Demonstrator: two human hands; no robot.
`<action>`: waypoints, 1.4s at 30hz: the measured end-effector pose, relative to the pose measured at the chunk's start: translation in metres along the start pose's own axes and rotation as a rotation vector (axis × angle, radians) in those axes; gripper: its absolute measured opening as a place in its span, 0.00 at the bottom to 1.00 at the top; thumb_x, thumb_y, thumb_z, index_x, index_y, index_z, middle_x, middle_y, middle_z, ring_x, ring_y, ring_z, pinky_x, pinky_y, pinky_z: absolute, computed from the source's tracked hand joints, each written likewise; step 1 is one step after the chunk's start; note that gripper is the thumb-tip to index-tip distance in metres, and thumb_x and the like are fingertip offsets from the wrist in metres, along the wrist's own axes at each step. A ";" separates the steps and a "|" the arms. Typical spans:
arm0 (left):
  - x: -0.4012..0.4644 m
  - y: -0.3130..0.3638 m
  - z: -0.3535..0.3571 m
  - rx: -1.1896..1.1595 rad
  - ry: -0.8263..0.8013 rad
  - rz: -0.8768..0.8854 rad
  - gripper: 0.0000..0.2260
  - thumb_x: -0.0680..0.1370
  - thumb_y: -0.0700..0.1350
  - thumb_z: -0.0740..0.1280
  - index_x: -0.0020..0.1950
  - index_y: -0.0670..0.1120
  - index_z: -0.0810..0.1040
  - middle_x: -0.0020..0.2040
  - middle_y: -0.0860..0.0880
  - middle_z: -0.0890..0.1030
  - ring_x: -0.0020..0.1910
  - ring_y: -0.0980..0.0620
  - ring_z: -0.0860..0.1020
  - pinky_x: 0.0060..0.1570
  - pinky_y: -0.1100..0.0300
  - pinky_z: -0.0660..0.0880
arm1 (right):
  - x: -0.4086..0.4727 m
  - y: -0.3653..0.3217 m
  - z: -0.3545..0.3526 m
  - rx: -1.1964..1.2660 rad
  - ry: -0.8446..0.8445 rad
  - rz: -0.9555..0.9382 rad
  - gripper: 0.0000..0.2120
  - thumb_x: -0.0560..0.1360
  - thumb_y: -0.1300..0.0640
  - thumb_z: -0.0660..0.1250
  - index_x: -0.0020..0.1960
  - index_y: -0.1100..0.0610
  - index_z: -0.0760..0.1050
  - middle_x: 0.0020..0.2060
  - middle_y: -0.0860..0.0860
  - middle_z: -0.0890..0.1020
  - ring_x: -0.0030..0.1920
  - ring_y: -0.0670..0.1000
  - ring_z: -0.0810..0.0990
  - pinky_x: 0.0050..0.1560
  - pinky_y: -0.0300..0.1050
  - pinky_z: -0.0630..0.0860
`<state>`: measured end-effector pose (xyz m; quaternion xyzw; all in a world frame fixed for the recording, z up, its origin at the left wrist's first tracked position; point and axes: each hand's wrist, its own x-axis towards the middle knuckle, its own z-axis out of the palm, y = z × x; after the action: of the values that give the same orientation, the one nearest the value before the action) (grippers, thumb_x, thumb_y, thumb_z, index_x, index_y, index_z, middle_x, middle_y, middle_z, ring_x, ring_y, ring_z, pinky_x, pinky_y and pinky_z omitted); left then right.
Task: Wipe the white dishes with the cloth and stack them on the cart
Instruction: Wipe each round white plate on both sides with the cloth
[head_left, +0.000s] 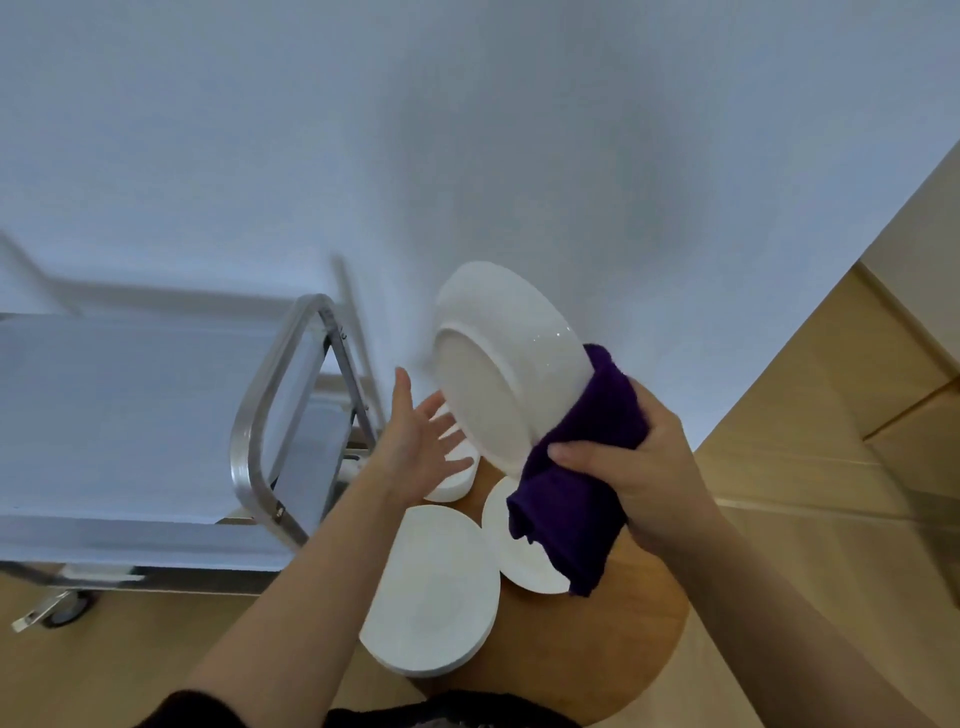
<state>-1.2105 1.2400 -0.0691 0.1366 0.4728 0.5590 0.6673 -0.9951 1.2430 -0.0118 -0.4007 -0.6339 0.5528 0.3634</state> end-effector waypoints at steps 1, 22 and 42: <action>0.003 -0.007 0.006 -0.039 -0.016 0.019 0.37 0.73 0.74 0.48 0.71 0.52 0.70 0.68 0.45 0.74 0.68 0.41 0.71 0.67 0.39 0.65 | 0.002 -0.001 -0.001 0.113 -0.038 0.007 0.27 0.54 0.47 0.78 0.51 0.37 0.76 0.48 0.46 0.83 0.50 0.54 0.82 0.49 0.56 0.79; -0.045 0.032 0.045 1.073 0.585 0.840 0.26 0.81 0.55 0.55 0.25 0.47 0.58 0.22 0.52 0.61 0.24 0.52 0.61 0.30 0.56 0.60 | 0.031 -0.017 0.039 -0.811 -0.063 -0.486 0.47 0.66 0.36 0.65 0.70 0.33 0.34 0.76 0.43 0.43 0.75 0.51 0.43 0.72 0.59 0.50; -0.061 0.040 0.042 0.066 0.689 0.444 0.15 0.75 0.58 0.61 0.37 0.48 0.75 0.23 0.57 0.74 0.28 0.56 0.74 0.30 0.60 0.69 | 0.044 0.009 0.030 0.395 0.466 -0.089 0.41 0.59 0.50 0.75 0.68 0.39 0.62 0.58 0.39 0.74 0.55 0.42 0.76 0.49 0.45 0.80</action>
<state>-1.1980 1.2151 0.0100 0.0615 0.6452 0.6872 0.3282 -1.0395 1.2717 -0.0236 -0.4100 -0.4305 0.5422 0.5938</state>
